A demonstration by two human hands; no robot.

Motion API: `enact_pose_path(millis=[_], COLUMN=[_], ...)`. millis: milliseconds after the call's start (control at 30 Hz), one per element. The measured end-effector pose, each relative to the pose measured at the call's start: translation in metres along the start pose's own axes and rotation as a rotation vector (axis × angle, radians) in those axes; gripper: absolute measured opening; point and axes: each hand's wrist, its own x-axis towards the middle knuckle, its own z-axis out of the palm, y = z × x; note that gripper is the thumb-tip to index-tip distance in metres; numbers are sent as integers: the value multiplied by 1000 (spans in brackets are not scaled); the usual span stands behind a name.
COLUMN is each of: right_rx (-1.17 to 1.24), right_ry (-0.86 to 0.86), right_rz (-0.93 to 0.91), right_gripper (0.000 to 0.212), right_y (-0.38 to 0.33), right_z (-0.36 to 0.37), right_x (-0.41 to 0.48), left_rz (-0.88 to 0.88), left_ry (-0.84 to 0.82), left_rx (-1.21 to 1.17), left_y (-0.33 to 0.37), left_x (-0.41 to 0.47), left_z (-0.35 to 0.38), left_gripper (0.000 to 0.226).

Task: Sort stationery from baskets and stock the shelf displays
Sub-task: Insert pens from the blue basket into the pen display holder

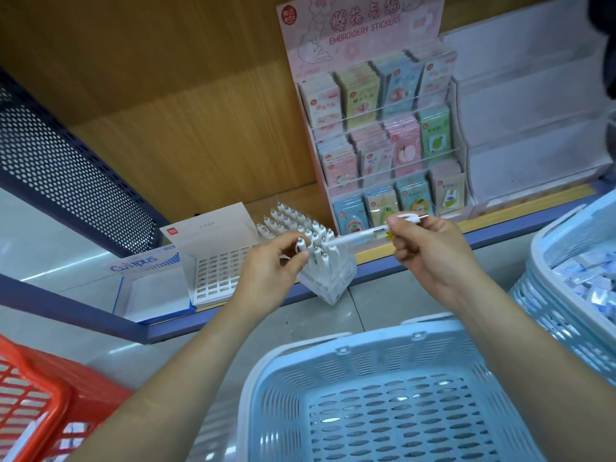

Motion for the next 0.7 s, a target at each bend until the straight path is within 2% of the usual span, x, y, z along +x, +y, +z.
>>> enact_pose_path(millis=[200, 433, 700], right_rx=[15, 11, -84], right_ry=[-26, -31, -90], right_rz=[-26, -37, -24], right_gripper=[6, 11, 14], right_y=[4, 6, 8], right_z=[-2, -3, -1], right_x=[2, 2, 0], left_rz=[134, 77, 108], left_ry=[17, 71, 15], left_rx=[191, 248, 317], left_y=[2, 13, 7], left_x=[0, 3, -2], left_z=[3, 1, 7], left_gripper=[16, 22, 16])
